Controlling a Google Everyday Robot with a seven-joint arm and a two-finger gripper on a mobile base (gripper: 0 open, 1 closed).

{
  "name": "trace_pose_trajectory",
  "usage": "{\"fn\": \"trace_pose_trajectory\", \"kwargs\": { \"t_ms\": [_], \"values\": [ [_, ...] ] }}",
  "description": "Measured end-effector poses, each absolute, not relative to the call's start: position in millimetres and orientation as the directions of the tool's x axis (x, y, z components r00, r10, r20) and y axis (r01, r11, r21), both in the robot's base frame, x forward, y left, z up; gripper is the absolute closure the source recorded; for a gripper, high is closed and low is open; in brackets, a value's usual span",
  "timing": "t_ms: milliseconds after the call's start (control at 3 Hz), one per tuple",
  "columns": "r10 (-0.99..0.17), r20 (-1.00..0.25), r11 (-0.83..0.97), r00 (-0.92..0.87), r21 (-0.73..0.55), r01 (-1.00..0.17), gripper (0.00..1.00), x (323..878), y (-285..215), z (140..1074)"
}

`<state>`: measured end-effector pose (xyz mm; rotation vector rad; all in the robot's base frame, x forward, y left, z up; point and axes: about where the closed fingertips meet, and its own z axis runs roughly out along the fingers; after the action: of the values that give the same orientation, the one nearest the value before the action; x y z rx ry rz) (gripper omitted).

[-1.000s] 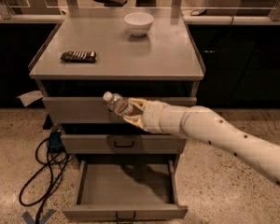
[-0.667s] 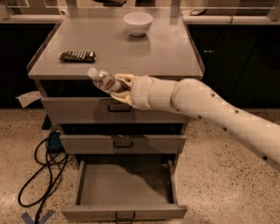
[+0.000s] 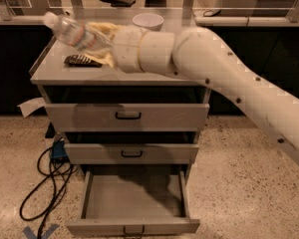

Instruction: Pick water bottle from bottom drawer and place on counter

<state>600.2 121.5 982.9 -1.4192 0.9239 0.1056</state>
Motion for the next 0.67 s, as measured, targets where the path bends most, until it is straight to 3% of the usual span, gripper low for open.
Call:
{"fn": "trace_pose_trajectory", "kwargs": {
  "t_ms": [333,667],
  "values": [
    [-0.422,-0.548,0.201,0.722,-0.833,-0.515,1.00,593,152,1054],
    [-0.465,-0.508,0.172,0.725,-0.855,-0.489,1.00,608,161,1051]
  ]
}}
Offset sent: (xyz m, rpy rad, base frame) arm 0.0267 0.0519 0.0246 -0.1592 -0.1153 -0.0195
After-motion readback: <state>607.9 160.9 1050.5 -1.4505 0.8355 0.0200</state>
